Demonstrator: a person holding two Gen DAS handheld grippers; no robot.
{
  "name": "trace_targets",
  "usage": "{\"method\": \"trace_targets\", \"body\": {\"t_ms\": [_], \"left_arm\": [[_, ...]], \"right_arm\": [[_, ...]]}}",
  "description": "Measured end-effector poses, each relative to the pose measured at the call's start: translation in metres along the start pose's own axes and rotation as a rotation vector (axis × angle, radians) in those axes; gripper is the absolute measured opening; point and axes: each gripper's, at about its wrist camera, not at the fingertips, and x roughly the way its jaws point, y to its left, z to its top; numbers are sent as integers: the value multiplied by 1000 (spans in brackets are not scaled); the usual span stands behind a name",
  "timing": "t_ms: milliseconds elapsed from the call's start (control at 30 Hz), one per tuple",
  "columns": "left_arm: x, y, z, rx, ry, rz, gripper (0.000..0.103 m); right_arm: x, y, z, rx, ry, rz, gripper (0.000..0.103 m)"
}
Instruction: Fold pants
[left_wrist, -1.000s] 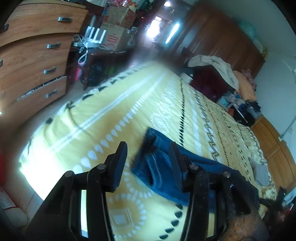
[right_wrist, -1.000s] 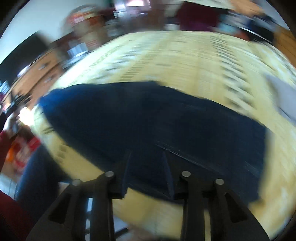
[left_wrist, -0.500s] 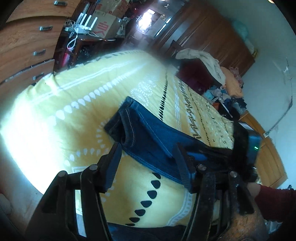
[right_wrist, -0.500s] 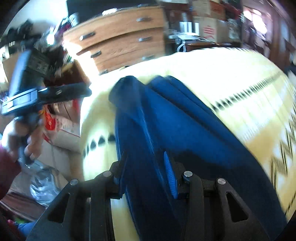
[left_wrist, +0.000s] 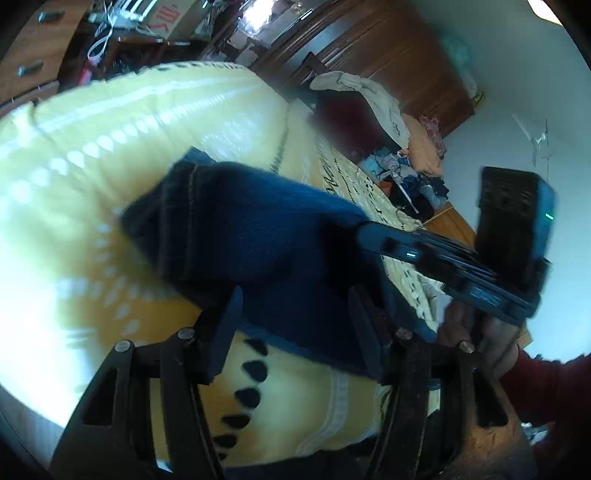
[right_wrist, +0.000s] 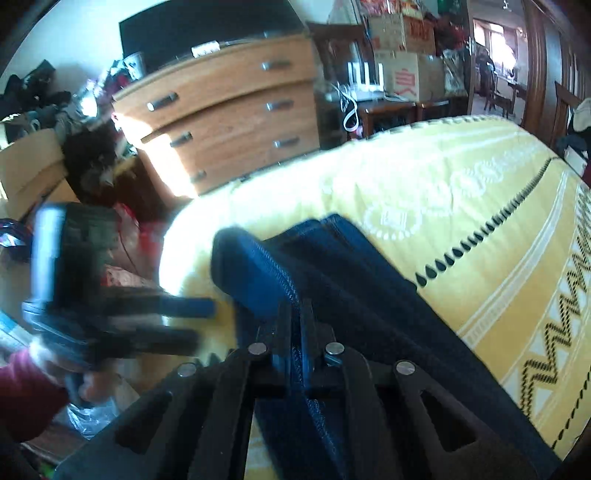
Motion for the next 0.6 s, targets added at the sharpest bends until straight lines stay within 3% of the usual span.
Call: {"method": "trace_targets", "body": {"t_ms": [167,267,333,400,433,500,600], "left_arm": [[32,1,24,-23,-3,0,60],[27,5,51,-51,-104,-116,60],[9,11,56,-57,-215,-144,61],[-4,30,51,-100,-267,-123,72],[-7,45,46,-166,-261,-71,74],[-19,71,30,-270,-272,-97,72],[-42,69,14,-239,-288,-90,71]], "right_arm": [[-33,12,10,-14,-43,18,5],[-56,26,9,-30,-69,24,5],[-59,32,10,-48,-73,19,6],[-50,36,8,-47,-60,40,6],[-42,38,5,-54,-44,52,6],[-18,38,-5,-61,-1,72,6],[24,33,-25,-67,77,101,6]]}}
